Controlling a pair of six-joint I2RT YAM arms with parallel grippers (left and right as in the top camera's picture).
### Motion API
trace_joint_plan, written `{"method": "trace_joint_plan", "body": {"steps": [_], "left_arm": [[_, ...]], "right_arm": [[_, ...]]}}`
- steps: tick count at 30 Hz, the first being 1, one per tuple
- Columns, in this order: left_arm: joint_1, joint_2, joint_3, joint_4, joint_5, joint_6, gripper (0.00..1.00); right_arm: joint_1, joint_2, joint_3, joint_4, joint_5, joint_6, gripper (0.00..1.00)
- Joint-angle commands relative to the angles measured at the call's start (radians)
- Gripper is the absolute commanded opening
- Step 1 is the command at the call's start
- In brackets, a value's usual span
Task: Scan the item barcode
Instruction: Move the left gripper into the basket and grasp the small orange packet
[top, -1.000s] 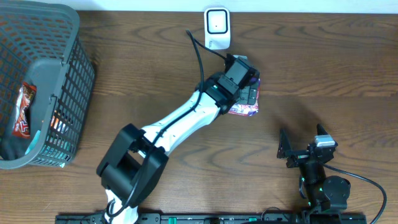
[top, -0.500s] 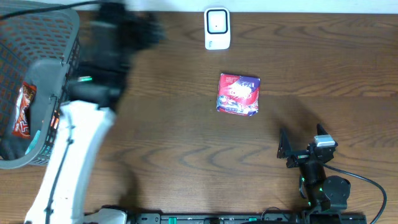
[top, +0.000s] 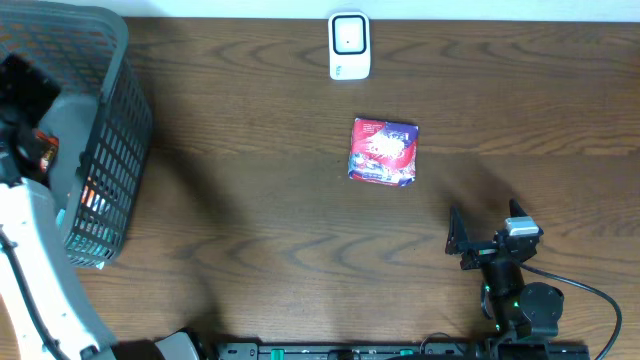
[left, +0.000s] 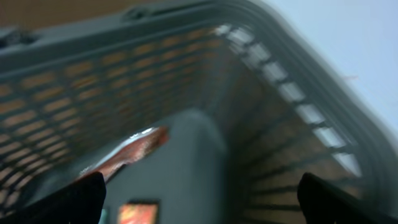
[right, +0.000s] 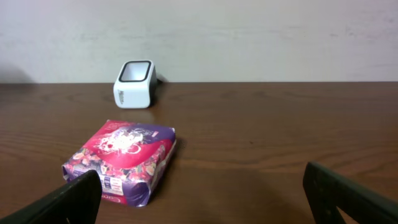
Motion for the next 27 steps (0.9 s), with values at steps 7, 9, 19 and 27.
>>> {"method": "trace_joint_plan", "body": {"steps": [7, 9, 19, 27], "left_arm": [[0.044, 0.229, -0.017, -0.119, 0.019, -0.013, 0.93], [0.045, 0.277, -0.017, -0.142, 0.019, -0.013, 0.89], [0.044, 0.477, -0.017, -0.230, 0.078, -0.013, 0.79], [0.044, 0.593, -0.018, -0.284, 0.079, -0.013, 0.73]], "right_arm": [[-0.003, -0.004, -0.003, -0.002, -0.003, -0.007, 0.99], [-0.003, -0.004, -0.003, -0.002, -0.003, -0.007, 0.99], [-0.003, -0.004, -0.003, -0.002, -0.003, -0.007, 0.99], [-0.003, -0.004, -0.003, -0.002, -0.003, -0.007, 0.99]]}}
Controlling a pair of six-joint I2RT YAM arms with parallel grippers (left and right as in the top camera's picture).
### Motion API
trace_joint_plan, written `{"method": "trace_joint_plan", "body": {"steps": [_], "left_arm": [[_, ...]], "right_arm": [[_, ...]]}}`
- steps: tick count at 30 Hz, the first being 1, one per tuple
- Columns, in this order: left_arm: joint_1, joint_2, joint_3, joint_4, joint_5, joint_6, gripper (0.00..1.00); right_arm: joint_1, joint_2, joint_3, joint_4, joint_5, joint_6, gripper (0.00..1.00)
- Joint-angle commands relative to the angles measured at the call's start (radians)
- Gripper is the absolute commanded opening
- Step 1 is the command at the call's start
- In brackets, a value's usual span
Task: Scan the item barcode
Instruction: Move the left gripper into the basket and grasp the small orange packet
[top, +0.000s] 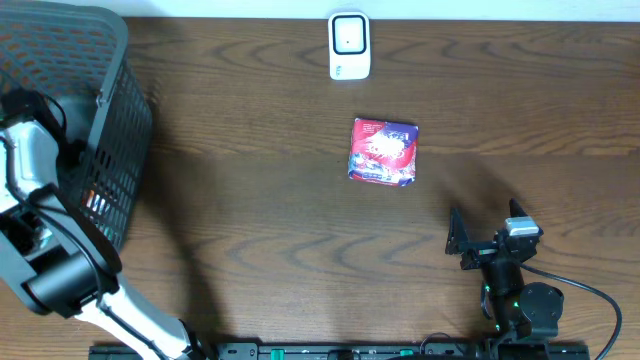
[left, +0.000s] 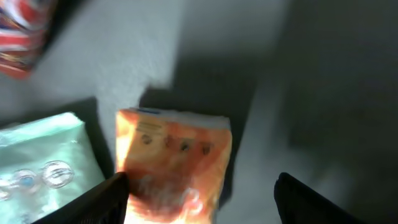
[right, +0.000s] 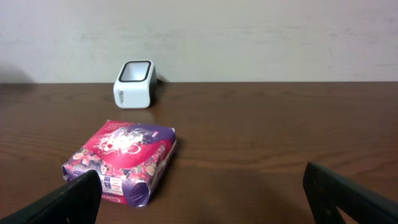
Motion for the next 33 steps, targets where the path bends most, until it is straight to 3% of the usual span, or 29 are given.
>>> {"method": "trace_joint_plan", "body": {"steps": [1, 3, 5, 8, 15, 21, 28, 33], "left_arm": [[0.000, 0.035, -0.005, -0.014, 0.010, 0.005, 0.69], [0.000, 0.045, -0.005, -0.016, 0.010, 0.005, 0.56], [0.000, 0.045, -0.005, -0.017, 0.010, 0.005, 0.33], [0.000, 0.045, -0.002, -0.019, 0.010, 0.005, 0.09], [0.000, -0.003, 0.038, -0.040, 0.039, 0.005, 0.07], [0.000, -0.164, 0.105, -0.031, 0.085, -0.020, 0.07], [0.000, -0.445, 0.122, 0.064, 0.088, -0.172, 0.07], [-0.008, -0.616, 0.122, 0.164, 0.280, -0.190, 0.07]], "right_arm": [[-0.003, -0.004, -0.003, -0.002, -0.003, -0.007, 0.99], [-0.003, -0.004, -0.003, -0.002, -0.003, -0.007, 0.99], [-0.003, -0.004, -0.003, -0.002, -0.003, -0.007, 0.99], [-0.003, -0.004, -0.003, -0.002, -0.003, -0.007, 0.99], [-0.003, -0.004, -0.003, -0.002, -0.003, -0.007, 0.99], [-0.003, -0.004, -0.003, -0.002, -0.003, -0.007, 0.99], [-0.003, -0.004, -0.003, -0.002, -0.003, -0.007, 0.99], [-0.003, -0.004, -0.003, -0.002, -0.003, -0.007, 0.99]]}}
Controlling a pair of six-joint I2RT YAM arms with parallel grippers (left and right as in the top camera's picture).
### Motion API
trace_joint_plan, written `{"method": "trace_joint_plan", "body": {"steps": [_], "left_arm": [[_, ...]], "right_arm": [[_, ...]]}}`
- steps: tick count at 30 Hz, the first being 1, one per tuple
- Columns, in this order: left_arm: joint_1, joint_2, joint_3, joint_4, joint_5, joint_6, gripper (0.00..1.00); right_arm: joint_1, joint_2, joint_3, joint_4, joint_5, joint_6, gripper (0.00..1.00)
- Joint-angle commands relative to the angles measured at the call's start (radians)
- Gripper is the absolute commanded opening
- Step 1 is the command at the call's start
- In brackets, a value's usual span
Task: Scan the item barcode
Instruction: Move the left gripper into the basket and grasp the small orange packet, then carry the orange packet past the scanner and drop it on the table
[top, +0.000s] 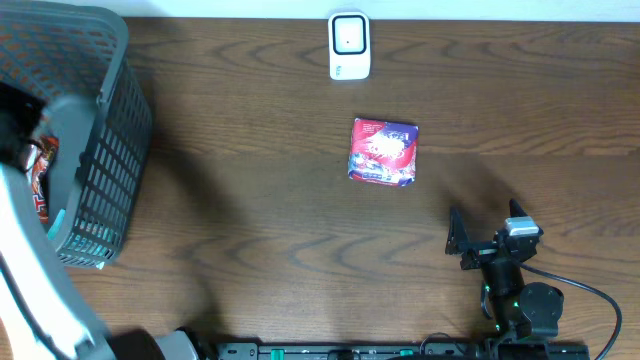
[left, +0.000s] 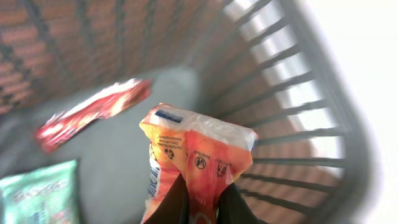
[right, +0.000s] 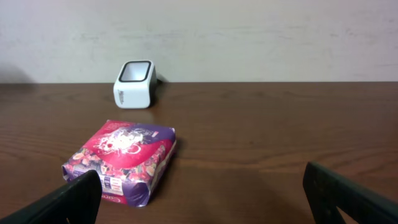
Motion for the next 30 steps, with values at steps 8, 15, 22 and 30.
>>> {"method": "trace_joint_plan", "body": {"steps": [8, 15, 22, 30], "left_arm": [[-0.261, -0.167, 0.009, 0.077, 0.364, -0.021, 0.07], [-0.638, -0.135, 0.008, 0.072, 0.228, 0.215, 0.08], [-0.901, 0.006, 0.007, 0.015, 0.071, 0.283, 0.07], [-1.052, 0.297, 0.007, -0.013, 0.060, 0.283, 0.08]], "right_arm": [[-0.003, -0.004, -0.003, -0.001, -0.003, -0.007, 0.99], [-0.003, -0.004, -0.003, -0.001, -0.003, -0.007, 0.99], [-0.003, -0.004, -0.003, -0.001, -0.003, -0.007, 0.99], [-0.003, -0.004, -0.003, -0.001, -0.003, -0.007, 0.99]]}}
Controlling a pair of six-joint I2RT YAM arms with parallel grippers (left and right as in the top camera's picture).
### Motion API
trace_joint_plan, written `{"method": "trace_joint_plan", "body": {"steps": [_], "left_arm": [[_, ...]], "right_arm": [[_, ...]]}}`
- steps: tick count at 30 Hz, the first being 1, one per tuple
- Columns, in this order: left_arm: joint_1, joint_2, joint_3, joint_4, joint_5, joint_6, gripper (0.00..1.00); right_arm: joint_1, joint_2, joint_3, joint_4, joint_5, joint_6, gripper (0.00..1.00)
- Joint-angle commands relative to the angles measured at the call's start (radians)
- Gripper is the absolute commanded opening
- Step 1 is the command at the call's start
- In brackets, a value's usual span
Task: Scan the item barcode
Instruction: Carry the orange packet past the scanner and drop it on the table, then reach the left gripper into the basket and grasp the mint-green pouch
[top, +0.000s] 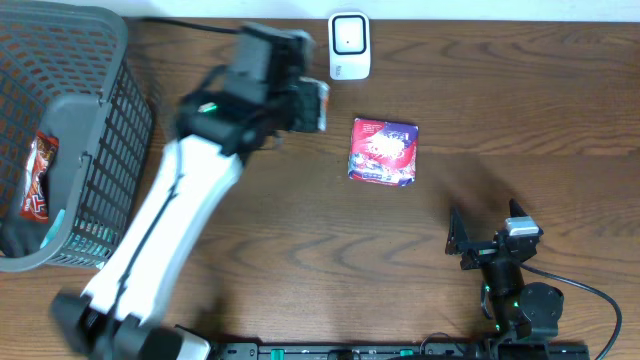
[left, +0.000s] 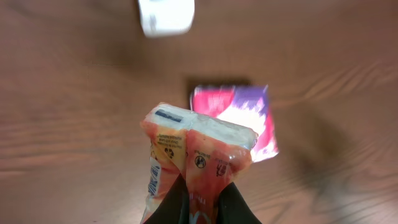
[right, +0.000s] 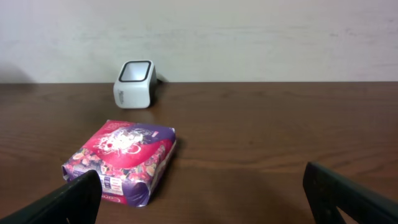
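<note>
An orange snack packet (left: 199, 155) is pinched between the fingers of my left gripper (left: 202, 200), which is shut on it. In the overhead view the left gripper (top: 312, 105) holds it above the table, just left of and below the white barcode scanner (top: 349, 45). From the left wrist, the scanner (left: 166, 15) shows at the top edge. A red and purple packet (top: 384, 152) lies flat in the middle of the table. My right gripper (right: 202, 199) stands open near the front right, with nothing between its fingers.
A grey mesh basket (top: 112, 150) stands at the far left, with a red packet (top: 37, 175) and other items inside. The red and purple packet (right: 121, 158) lies between the right gripper (top: 488, 238) and the scanner (right: 134, 84).
My left gripper was over the basket with the orange packet in it. Now it holds the packet over the table near the scanner. The right arm has not moved.
My left gripper was open above the basket, then low inside it and open around the orange packet. One second ago it was shut on the packet and lifted within the basket. Now the packet hangs near the scanner. The right arm stayed still throughout.
</note>
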Motion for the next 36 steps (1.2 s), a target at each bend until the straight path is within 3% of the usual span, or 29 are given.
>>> {"method": "trace_joint_plan", "body": {"steps": [1, 2, 4, 6, 10, 13, 20, 29, 36], "left_arm": [[-0.045, 0.116, 0.005, -0.001, -0.029, 0.024, 0.07], [-0.052, 0.148, 0.005, 0.000, -0.029, 0.024, 0.08], [-0.061, 0.205, 0.005, 0.000, -0.029, 0.024, 0.20], [-0.063, 0.245, 0.005, 0.000, -0.028, 0.024, 0.44], [-0.058, 0.262, 0.006, 0.000, -0.029, 0.024, 0.54], [-0.040, 0.235, 0.013, 0.004, -0.029, 0.025, 0.70], [0.099, 0.090, 0.069, 0.007, -0.034, 0.024, 0.72], [0.485, -0.117, 0.076, -0.034, -0.364, 0.023, 0.73], [0.840, -0.124, 0.073, -0.085, -0.359, -0.173, 0.79]], "right_arm": [[-0.003, -0.004, -0.003, -0.001, -0.003, -0.007, 0.99], [-0.003, -0.004, -0.003, -0.001, -0.003, -0.007, 0.99], [-0.003, -0.004, -0.003, -0.001, -0.003, -0.007, 0.99], [-0.003, -0.004, -0.003, -0.002, -0.003, -0.007, 0.99], [-0.003, -0.004, -0.003, -0.001, -0.003, -0.007, 0.99], [-0.003, -0.004, -0.003, -0.001, -0.003, -0.007, 0.99], [-0.003, -0.004, -0.003, -0.001, -0.003, -0.007, 0.99], [-0.003, -0.004, -0.003, -0.001, -0.003, -0.007, 0.99], [-0.003, -0.004, -0.003, -0.001, -0.003, -0.007, 0.99]]}}
